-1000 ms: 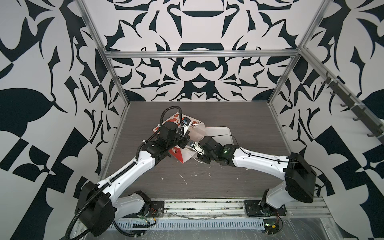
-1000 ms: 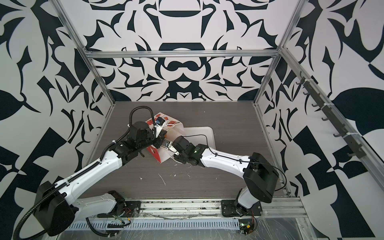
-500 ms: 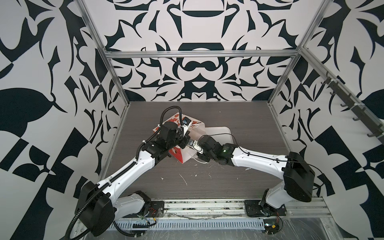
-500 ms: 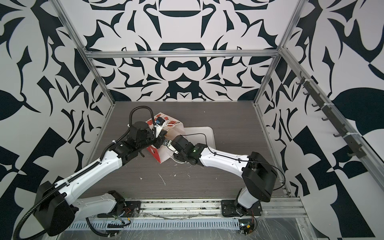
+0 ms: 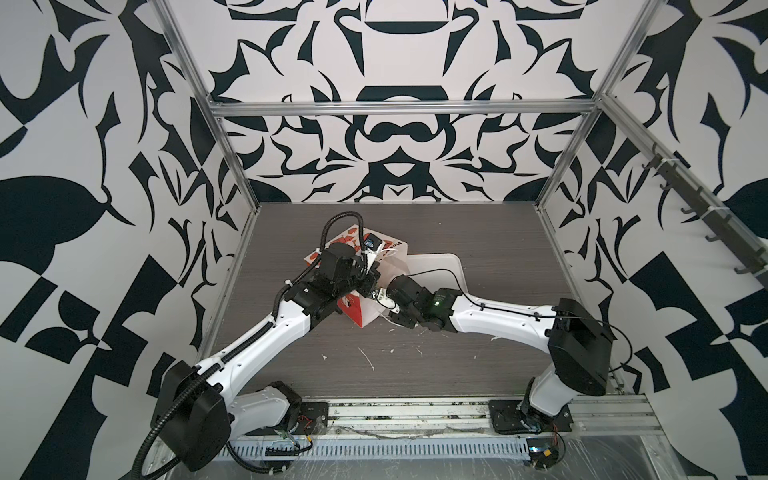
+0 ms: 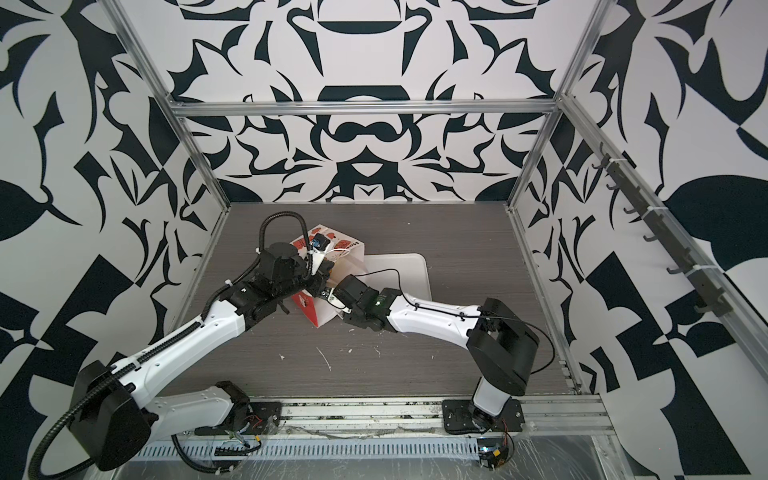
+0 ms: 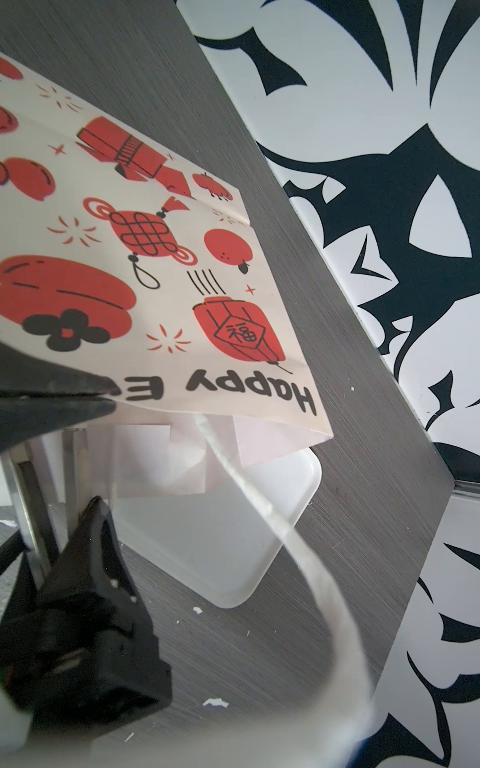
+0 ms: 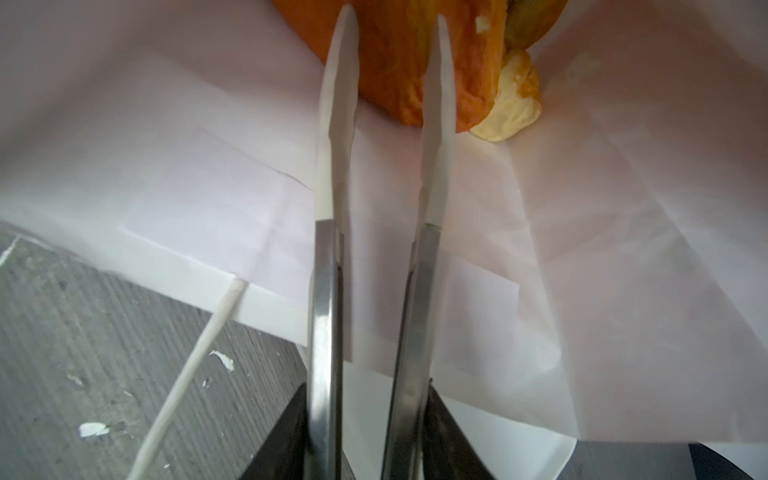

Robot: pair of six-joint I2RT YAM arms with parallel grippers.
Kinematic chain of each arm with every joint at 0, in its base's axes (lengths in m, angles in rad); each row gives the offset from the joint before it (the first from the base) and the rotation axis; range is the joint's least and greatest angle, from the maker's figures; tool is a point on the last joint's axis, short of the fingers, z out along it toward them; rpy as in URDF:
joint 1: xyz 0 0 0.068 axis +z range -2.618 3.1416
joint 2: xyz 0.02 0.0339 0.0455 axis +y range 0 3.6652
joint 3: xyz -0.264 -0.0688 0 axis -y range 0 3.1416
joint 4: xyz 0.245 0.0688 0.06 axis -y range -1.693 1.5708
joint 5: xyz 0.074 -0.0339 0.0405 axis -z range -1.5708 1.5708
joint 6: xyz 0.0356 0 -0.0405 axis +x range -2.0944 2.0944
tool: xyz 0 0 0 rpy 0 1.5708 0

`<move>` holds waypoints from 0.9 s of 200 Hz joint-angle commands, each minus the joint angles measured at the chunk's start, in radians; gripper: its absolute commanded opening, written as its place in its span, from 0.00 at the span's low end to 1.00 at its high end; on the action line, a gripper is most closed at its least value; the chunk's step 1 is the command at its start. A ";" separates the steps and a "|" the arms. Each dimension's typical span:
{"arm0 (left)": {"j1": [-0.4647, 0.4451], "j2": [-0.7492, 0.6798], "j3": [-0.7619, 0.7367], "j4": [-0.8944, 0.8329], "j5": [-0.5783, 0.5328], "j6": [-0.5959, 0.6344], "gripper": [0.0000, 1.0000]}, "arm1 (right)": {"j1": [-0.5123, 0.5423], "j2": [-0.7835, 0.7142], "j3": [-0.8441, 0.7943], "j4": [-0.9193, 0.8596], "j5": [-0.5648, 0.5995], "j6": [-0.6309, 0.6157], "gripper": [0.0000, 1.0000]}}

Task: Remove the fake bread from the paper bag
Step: 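Close the tongs on the orange bread with the right gripper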

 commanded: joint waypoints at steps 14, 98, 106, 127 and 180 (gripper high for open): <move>-0.005 -0.003 0.021 0.039 0.020 -0.008 0.01 | 0.011 -0.007 0.062 0.013 0.014 -0.009 0.37; -0.005 -0.016 0.009 0.037 0.000 0.003 0.01 | 0.011 -0.017 0.080 -0.018 0.026 -0.004 0.21; -0.005 -0.016 0.007 0.036 -0.004 0.004 0.01 | 0.012 -0.023 0.078 -0.021 0.027 0.000 0.20; -0.005 -0.015 0.003 0.040 -0.009 0.004 0.01 | 0.011 -0.040 0.072 -0.023 0.027 0.009 0.18; -0.005 0.001 -0.005 0.052 -0.027 0.006 0.01 | 0.011 -0.119 0.041 -0.037 0.037 0.033 0.17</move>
